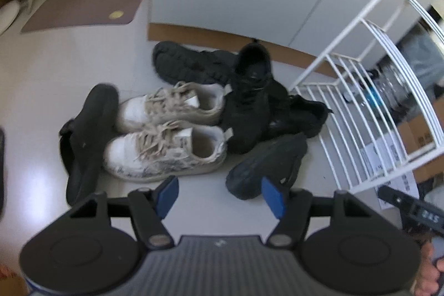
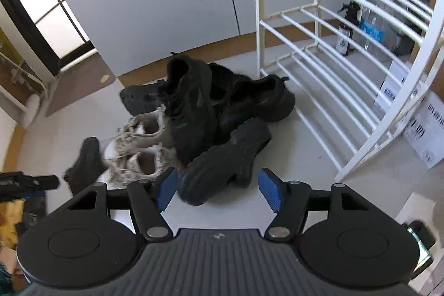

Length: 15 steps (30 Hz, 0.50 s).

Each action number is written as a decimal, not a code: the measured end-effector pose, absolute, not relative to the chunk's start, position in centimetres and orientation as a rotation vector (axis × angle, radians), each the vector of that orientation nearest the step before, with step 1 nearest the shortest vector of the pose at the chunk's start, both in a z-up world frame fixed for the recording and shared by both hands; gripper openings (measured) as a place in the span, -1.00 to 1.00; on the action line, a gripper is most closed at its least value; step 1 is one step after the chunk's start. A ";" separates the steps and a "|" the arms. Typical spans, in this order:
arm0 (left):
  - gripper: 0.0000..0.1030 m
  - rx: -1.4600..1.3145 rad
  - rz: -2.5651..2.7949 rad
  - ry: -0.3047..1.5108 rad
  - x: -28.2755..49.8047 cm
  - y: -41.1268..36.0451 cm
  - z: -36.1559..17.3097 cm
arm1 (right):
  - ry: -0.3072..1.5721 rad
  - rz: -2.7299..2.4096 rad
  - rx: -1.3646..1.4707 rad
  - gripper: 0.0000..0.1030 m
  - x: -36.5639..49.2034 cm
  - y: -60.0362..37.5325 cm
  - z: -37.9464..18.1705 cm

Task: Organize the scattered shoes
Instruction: 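Lower the left tool onto the black sneaker's heel collar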

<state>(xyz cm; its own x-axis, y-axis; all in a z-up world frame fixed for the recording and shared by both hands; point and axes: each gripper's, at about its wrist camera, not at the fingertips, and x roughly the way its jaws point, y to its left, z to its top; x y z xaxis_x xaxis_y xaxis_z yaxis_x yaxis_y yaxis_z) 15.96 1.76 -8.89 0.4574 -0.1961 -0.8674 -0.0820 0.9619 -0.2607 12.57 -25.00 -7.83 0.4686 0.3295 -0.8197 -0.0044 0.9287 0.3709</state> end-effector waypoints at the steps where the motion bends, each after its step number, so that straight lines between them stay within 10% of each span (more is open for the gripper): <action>1: 0.37 -0.279 -0.076 1.098 16.1 1.5 -9.2 | 1.062 0.219 0.342 0.36 13.1 -26.1 -8.6; 15: 0.78 -0.121 -0.129 1.121 17.5 -2.3 -13.4 | 1.027 0.295 0.327 0.98 12.6 -25.9 -13.0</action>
